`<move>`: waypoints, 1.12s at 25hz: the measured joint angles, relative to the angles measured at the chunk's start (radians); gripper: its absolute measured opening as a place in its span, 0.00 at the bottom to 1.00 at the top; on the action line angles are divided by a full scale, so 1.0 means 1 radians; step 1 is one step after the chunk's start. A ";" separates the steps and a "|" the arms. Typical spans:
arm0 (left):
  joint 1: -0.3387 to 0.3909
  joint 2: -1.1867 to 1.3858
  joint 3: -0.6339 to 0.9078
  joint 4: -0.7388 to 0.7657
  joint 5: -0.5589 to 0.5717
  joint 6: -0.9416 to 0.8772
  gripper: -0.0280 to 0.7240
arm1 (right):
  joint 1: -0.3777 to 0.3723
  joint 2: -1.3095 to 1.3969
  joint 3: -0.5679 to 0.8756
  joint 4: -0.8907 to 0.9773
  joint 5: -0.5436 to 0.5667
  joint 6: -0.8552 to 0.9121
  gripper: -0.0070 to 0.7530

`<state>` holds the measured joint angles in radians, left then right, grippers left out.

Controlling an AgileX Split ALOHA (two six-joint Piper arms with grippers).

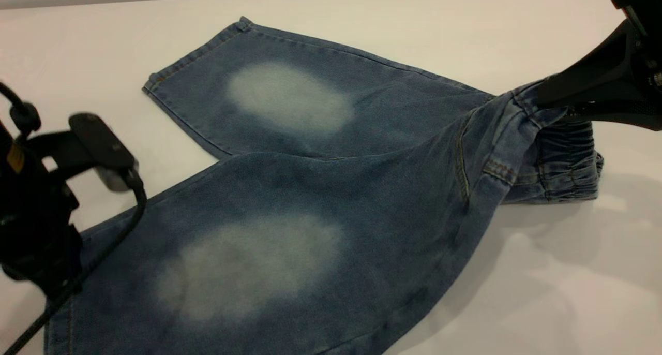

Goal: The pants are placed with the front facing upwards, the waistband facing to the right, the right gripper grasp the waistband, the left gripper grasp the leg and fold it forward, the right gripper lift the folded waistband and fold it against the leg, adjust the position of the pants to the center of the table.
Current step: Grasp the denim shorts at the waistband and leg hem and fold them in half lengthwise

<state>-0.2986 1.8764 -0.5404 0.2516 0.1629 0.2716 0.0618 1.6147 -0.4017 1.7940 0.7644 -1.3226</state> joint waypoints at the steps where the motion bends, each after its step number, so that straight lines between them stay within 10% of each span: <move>1: 0.000 -0.002 -0.007 0.012 0.000 -0.003 0.04 | 0.000 0.000 0.000 0.001 0.000 0.000 0.10; 19: 0.000 -0.006 -0.043 0.077 -0.045 -0.023 0.04 | 0.000 0.000 -0.074 0.004 0.009 0.013 0.10; 28: 0.000 -0.146 -0.043 0.059 -0.092 -0.136 0.04 | 0.000 0.023 -0.161 0.004 -0.161 0.186 0.10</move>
<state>-0.2986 1.7300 -0.5831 0.3108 0.0713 0.1356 0.0618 1.6379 -0.5626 1.7980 0.6038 -1.1363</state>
